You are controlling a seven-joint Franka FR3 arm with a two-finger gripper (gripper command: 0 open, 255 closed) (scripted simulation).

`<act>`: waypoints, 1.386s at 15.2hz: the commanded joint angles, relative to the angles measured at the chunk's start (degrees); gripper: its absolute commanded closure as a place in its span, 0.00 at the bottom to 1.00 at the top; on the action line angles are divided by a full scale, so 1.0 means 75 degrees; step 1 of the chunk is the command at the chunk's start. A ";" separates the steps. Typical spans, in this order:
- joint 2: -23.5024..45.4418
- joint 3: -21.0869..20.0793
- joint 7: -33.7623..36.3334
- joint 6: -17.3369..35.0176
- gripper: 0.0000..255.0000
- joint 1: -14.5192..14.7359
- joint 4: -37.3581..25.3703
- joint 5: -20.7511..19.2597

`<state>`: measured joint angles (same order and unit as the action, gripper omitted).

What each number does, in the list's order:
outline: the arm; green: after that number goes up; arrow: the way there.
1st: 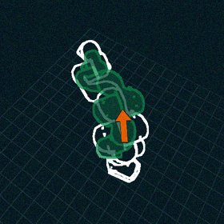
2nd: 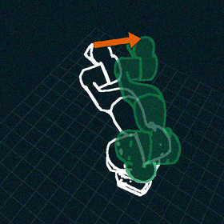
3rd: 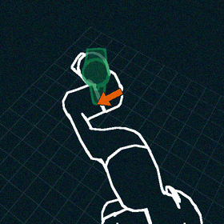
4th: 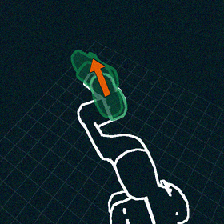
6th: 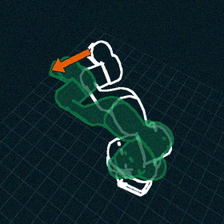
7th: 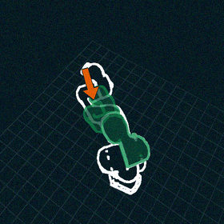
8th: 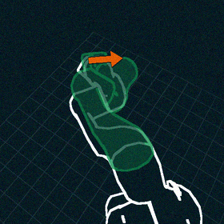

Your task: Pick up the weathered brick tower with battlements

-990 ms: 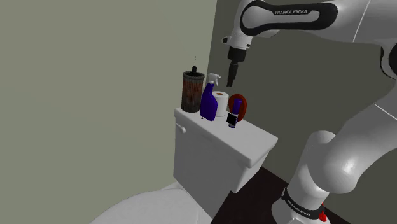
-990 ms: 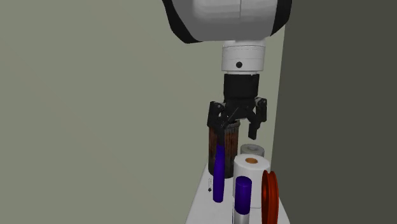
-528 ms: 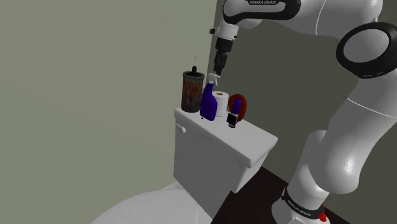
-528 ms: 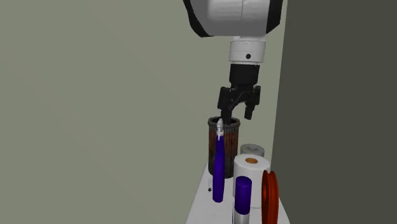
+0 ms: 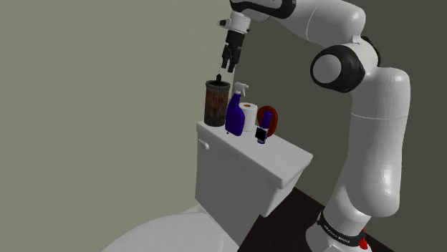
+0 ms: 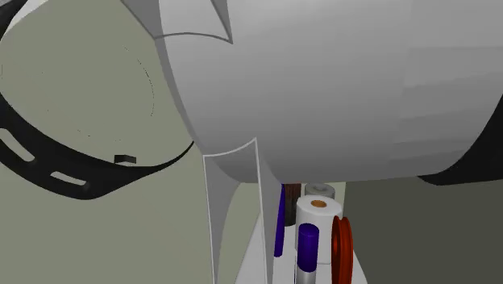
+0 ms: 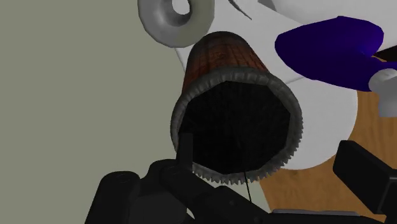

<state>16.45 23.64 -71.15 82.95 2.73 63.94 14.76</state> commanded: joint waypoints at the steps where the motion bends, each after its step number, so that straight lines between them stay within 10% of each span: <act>1: 0.0516 -0.0075 -0.0229 -0.0380 0.00 -0.0180 -0.0864 0.0276; 10: -0.0060 -0.0086 -0.0318 0.0729 0.00 0.0134 0.0796 0.0008; 11: -0.0037 -0.0086 -0.0319 0.0706 1.00 0.0124 0.0751 0.0017; 21: -0.0004 -0.0083 -0.0308 0.0597 1.00 0.0104 0.0611 0.0033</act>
<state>16.21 23.02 -73.49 87.92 3.61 69.19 14.91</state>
